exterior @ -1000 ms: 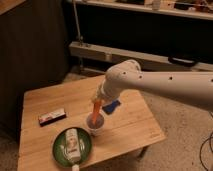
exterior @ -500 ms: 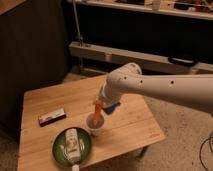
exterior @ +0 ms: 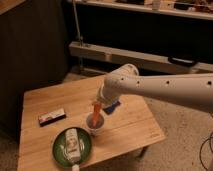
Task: Place the pepper in the ceramic cup
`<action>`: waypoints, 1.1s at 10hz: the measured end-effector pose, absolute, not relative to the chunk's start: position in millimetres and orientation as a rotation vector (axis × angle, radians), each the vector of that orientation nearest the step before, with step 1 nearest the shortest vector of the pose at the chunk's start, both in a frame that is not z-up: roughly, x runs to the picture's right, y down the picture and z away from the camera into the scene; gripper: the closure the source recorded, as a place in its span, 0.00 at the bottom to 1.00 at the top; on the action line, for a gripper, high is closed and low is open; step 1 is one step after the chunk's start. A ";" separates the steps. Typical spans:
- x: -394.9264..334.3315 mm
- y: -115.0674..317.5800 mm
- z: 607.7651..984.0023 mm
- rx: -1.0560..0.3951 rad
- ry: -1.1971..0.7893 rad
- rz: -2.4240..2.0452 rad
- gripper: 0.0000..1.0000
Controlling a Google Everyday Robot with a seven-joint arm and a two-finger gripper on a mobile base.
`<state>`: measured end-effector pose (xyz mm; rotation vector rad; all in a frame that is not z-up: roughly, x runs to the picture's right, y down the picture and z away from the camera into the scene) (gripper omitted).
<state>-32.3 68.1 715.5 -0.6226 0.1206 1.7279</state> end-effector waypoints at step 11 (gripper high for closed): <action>-29.9 75.7 712.7 -0.633 0.081 1.726 0.20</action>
